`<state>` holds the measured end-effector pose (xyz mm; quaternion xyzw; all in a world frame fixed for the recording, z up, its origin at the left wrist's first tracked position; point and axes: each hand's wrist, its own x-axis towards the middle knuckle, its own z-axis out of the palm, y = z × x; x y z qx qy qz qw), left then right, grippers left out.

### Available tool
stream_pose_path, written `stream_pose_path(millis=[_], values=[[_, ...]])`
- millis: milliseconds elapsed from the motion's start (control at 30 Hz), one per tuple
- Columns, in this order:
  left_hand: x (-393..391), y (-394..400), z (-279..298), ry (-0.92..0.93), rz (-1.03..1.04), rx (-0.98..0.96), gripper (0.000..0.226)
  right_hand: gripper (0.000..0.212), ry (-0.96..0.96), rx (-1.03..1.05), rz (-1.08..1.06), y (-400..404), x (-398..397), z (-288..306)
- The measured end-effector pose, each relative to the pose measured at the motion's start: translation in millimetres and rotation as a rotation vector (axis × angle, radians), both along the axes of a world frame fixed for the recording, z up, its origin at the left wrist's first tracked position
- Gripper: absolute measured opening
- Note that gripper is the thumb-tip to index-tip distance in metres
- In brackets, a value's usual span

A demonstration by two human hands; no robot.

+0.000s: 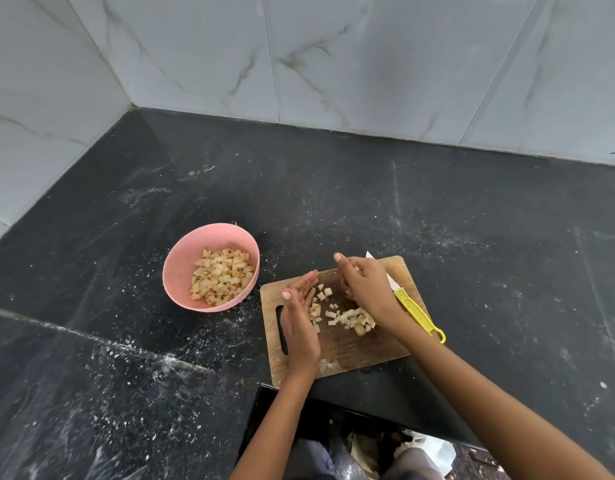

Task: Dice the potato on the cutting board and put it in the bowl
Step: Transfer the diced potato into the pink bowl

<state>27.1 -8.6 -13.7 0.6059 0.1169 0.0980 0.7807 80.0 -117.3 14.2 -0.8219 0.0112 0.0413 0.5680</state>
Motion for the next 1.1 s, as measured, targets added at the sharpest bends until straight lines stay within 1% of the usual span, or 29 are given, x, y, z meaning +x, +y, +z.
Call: stream_pose_path(millis=[133,200,267,333,467,533,567,667,733,767,800,867,967,1033,1100], values=[[-2,-1,1,0.007,0.010,-0.015,0.096,0.046,0.563,0.542,0.018,-3,11,17],[-3,-2,1,0.012,0.015,-0.020,0.095,0.048,0.735,0.719,0.021,0,19,25],[-2,-1,2,0.010,0.021,-0.035,0.093,0.054,0.846,0.799,0.073,7,27,36],[0,-2,4,0.016,0.023,-0.051,0.090,0.056,0.924,0.832,0.149,16,35,44],[-1,-1,3,0.061,0.031,-0.096,0.083,0.055,1.033,0.885,0.269,35,42,52],[-1,-1,3,0.073,0.033,-0.098,0.068,0.054,1.021,0.895,0.325,50,44,57],[-2,0,4,0.089,0.034,-0.089,0.058,0.053,0.986,0.861,0.363,62,46,60],[-6,-1,10,0.158,0.014,-0.045,0.043,0.046,0.764,0.629,0.415,106,53,69],[-10,0,13,0.175,-0.012,-0.017,0.026,0.046,0.572,0.452,0.417,138,57,72],[-13,0,16,0.190,-0.026,-0.013,0.023,0.047,0.476,0.370,0.420,150,58,71],[-15,1,19,0.200,-0.041,-0.009,0.025,0.046,0.388,0.297,0.430,161,59,68],[-18,1,23,0.218,-0.085,0.000,0.028,0.041,0.260,0.180,0.469,174,63,60],[-17,2,26,0.226,-0.080,0.045,0.030,0.024,0.200,0.043,0.551,178,70,50],[-16,2,26,0.243,-0.082,0.066,0.029,0.022,0.204,0.072,0.567,178,74,45],[-15,2,26,0.268,-0.087,0.073,0.028,0.032,0.218,0.141,0.575,180,75,43]])
